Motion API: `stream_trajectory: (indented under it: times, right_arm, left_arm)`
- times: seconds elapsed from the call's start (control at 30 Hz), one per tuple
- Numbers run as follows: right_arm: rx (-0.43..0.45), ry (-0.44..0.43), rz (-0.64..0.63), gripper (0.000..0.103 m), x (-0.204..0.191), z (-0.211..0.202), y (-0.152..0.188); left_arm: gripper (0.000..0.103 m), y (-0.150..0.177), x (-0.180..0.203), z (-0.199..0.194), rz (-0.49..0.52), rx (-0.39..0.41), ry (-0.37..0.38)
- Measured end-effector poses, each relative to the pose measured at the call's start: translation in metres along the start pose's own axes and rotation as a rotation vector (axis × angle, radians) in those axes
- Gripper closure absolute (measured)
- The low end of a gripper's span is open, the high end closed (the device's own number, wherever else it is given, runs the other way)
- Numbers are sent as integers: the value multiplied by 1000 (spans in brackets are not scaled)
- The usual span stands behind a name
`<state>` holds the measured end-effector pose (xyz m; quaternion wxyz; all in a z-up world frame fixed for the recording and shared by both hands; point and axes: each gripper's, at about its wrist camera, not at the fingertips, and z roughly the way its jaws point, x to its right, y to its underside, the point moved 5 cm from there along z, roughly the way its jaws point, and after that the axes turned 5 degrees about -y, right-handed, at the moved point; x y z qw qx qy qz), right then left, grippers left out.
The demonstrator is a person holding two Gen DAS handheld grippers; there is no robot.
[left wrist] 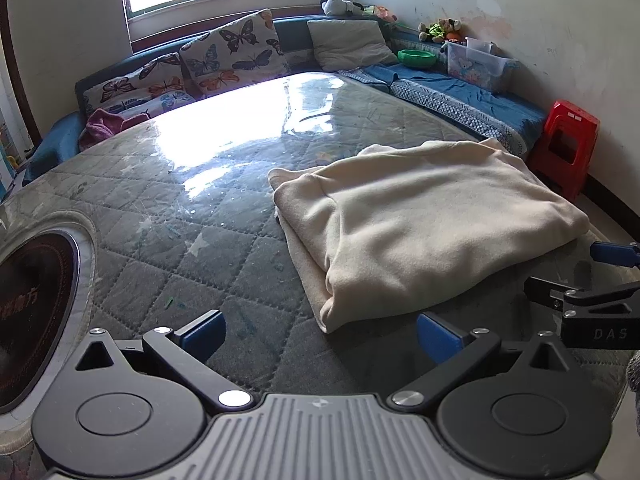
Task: Fold clothes
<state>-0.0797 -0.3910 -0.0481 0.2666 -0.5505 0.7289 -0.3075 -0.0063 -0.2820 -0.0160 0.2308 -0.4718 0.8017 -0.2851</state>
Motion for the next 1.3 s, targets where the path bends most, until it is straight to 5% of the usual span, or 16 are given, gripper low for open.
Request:
stream_trajectory:
  times: [1.3]
  right_arm:
    - [-29, -20, -3, 0, -5, 15, -9]
  left_arm:
    - [0, -24, -3, 15, 1, 5, 18]
